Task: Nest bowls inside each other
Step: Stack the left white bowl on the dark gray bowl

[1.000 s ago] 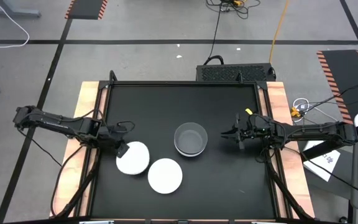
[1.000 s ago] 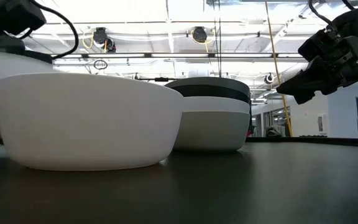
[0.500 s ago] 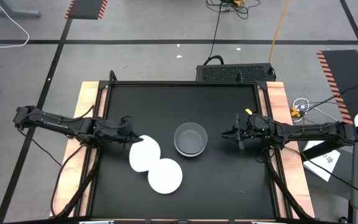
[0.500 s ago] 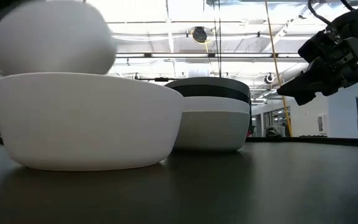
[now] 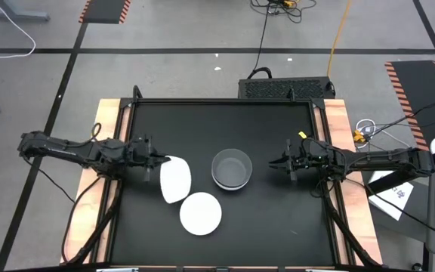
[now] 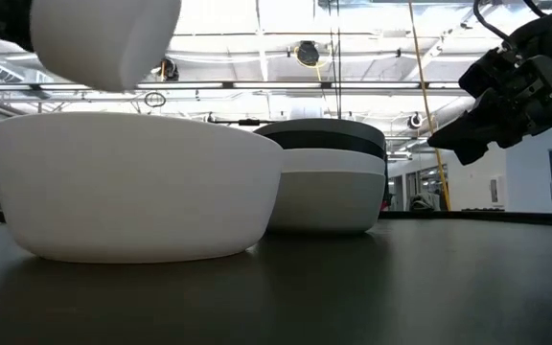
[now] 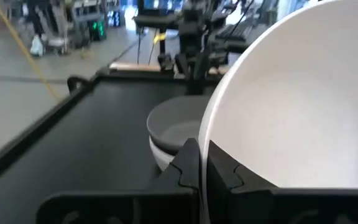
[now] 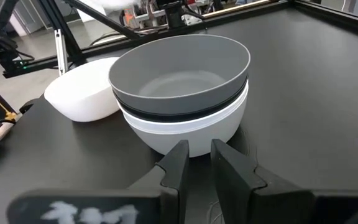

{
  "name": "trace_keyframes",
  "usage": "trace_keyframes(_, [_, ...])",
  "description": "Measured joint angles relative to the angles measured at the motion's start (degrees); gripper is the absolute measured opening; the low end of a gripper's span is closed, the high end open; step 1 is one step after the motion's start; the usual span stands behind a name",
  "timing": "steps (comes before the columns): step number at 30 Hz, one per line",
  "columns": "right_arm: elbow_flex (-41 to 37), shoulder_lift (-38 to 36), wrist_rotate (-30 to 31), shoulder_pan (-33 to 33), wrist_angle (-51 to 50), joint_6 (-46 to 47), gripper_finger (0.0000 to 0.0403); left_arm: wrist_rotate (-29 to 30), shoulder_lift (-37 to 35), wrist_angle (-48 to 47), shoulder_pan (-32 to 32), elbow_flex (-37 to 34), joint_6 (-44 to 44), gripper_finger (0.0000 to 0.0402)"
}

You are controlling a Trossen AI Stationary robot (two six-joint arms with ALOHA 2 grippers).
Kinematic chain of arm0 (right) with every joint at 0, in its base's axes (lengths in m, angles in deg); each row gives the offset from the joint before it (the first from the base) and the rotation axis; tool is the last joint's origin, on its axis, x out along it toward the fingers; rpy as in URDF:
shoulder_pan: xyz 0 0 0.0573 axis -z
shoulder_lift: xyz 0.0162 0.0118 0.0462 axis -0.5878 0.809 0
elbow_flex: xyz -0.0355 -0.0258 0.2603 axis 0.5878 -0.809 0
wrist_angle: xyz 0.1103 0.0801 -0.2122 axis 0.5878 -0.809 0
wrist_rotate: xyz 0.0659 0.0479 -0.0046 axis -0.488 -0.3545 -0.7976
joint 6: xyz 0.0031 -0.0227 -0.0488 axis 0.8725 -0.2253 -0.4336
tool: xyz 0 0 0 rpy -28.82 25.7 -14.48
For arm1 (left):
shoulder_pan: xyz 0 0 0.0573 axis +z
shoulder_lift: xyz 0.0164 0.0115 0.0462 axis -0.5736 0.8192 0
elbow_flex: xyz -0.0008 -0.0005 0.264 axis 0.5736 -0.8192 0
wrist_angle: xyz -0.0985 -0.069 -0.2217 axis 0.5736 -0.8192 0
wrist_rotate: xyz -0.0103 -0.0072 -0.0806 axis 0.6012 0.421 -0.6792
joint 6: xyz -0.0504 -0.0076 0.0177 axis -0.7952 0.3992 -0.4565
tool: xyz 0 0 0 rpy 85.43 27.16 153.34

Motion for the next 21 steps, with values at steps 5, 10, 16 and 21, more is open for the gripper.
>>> trace_keyframes(5, [0.0, 0.0, 0.0, 0.0, -0.1, -0.7, 0.0061, 2.4, -4.7, -1.5, -1.5, 0.0, 1.6, 0.0001])
trace_keyframes(10, [0.0, 0.0, 0.0, 0.0, -0.1, -0.9, 0.0061, 4.6, -6.5, -0.4, -1.9, -0.7, 3.2, 0.0001])
trace_keyframes(16, [0.0, 0.0, 0.0, 0.0, 0.6, -0.9, 0.0061, 3.2, -4.8, 7.6, -0.1, -1.9, 6.7, 0.0001])
trace_keyframes(21, [0.0, 0.0, 0.0, 0.0, 3.1, -1.4, 0.0061, -3.1, -0.3, 14.0, 5.3, -1.9, 6.9, 0.0001])
